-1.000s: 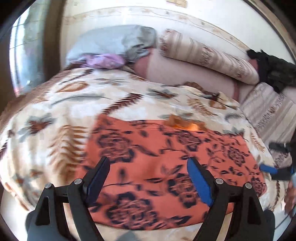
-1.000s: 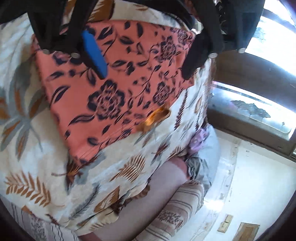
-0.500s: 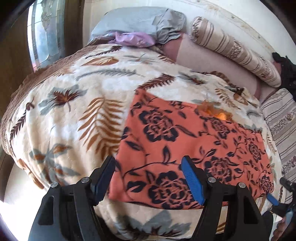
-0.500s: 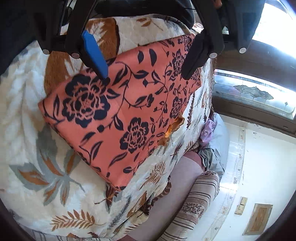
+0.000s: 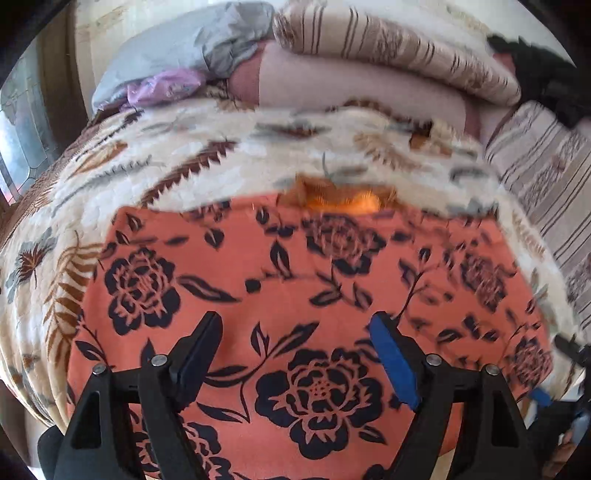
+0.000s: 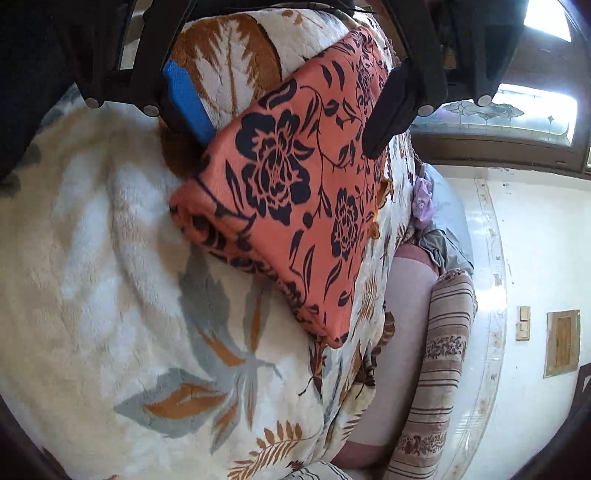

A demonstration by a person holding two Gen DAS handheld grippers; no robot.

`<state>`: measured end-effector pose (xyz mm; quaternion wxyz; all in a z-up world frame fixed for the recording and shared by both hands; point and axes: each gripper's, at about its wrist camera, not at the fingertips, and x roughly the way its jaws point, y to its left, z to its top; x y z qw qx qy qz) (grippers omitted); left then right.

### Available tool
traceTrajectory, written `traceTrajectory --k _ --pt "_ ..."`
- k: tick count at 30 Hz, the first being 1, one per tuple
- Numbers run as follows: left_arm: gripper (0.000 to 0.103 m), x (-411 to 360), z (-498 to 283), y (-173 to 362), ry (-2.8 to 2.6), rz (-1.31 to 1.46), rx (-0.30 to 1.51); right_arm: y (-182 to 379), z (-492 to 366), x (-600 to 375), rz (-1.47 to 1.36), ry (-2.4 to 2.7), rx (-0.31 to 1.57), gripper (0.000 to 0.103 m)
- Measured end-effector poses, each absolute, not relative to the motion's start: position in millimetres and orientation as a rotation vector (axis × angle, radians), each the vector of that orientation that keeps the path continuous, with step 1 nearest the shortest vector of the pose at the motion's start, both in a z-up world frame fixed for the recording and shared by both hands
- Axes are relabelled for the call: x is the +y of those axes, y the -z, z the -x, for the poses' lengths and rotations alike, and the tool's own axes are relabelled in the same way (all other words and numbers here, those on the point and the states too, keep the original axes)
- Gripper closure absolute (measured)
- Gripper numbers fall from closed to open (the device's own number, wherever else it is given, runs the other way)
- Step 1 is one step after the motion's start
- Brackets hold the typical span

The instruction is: Fold small clothes

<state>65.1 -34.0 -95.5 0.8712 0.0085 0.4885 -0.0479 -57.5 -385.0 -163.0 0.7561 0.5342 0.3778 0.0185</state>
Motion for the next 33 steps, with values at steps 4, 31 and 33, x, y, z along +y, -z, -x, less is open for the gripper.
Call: traceTrajectory --k 4,31,33 --pt "0.020 -40.8 -59.8 95.6 0.091 -0.059 1.036 156.8 50.6 -379.6 -1.164 -0.039 0.815 0.018" --pt "0.007 -40.1 -71.6 110.5 0.184 -0.081 1.042 148.7 8.4 -365.1 -0.884 0.021 1.039 0.054" --pt "0.008 -18.1 -63.5 101.2 0.214 0.026 1.026 143.6 5.9 -364.1 -0.871 0.052 1.043 0.093"
